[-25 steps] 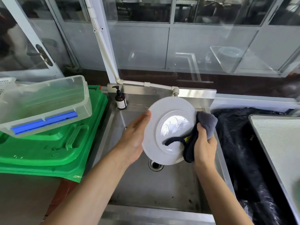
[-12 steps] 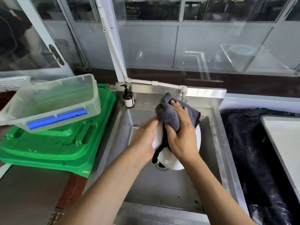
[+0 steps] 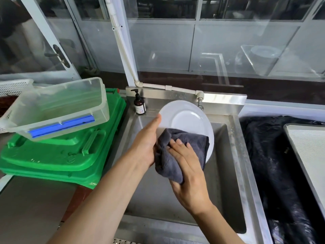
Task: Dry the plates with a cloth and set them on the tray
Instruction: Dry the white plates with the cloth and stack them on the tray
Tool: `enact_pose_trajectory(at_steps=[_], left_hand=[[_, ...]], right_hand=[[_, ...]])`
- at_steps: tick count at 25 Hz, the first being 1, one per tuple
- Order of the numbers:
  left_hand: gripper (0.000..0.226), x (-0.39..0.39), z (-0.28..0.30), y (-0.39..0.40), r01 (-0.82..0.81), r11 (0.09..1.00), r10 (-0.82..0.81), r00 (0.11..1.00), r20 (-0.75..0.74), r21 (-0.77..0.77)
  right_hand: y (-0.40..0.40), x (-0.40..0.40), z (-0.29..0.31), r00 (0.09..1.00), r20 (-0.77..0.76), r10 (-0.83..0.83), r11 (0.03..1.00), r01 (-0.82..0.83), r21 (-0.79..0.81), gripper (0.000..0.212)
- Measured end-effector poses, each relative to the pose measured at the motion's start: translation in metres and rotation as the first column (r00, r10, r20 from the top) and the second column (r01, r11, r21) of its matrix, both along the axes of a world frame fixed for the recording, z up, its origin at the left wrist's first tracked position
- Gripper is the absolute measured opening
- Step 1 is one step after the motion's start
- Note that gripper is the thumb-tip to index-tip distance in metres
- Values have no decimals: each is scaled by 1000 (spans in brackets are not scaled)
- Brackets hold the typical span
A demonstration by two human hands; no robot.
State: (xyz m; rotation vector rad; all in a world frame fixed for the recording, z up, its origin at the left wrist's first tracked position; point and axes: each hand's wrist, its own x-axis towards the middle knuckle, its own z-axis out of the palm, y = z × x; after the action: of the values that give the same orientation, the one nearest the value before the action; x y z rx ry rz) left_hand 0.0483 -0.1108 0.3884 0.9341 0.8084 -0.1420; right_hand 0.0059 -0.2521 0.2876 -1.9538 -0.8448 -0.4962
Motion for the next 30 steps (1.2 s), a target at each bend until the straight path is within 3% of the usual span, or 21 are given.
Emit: enact_pose_trajectory(at_steps=[3, 6, 9, 12, 14, 17, 20, 22, 26, 28, 30], left_hand=[[51, 2, 2, -2, -30, 999, 33, 992, 118, -23], [46, 1, -2, 5, 26, 1000, -28, 977, 213, 13], [45, -3, -7, 12, 128, 988, -148, 953, 264, 91], [50, -11, -6, 17, 216, 964, -252, 926, 281, 154], [52, -12, -5, 13, 218, 961, -261, 918, 298, 168], [40, -5, -4, 6, 52, 983, -102, 951, 293, 174], [30, 3, -1, 13, -109, 971, 60, 972, 225, 212], [29, 0, -4, 15, -120, 976, 78, 971, 226, 180], [33, -1, -5, 8, -69, 980, 18, 966, 259, 189], [31, 2, -1, 8, -100, 972, 42, 965, 260, 215], [23, 4, 0, 11, -101, 966, 49, 976, 212, 238]], right_hand=[[-13, 4, -7, 996, -33, -82, 996, 83, 38, 61], [-21, 10, -7, 938, -292, -187, 937, 259, 235, 59], [-27, 33, 2, 825, -549, -139, 813, 411, 412, 55], [-35, 70, 27, 719, -666, -197, 794, 515, 321, 45], [-38, 81, 45, 770, -605, -203, 862, 434, 263, 42], [-25, 64, 52, 949, -311, -60, 987, 104, 125, 61], [-6, 21, 27, 983, -142, 114, 993, -115, 0, 65], [-5, 15, 18, 986, -126, 111, 994, -110, 17, 66], [3, 49, 38, 903, -425, -66, 978, 143, 153, 60], [9, 39, 39, 939, -343, -20, 985, 78, 155, 62], [8, 21, 27, 986, -140, 95, 995, -88, 52, 66]])
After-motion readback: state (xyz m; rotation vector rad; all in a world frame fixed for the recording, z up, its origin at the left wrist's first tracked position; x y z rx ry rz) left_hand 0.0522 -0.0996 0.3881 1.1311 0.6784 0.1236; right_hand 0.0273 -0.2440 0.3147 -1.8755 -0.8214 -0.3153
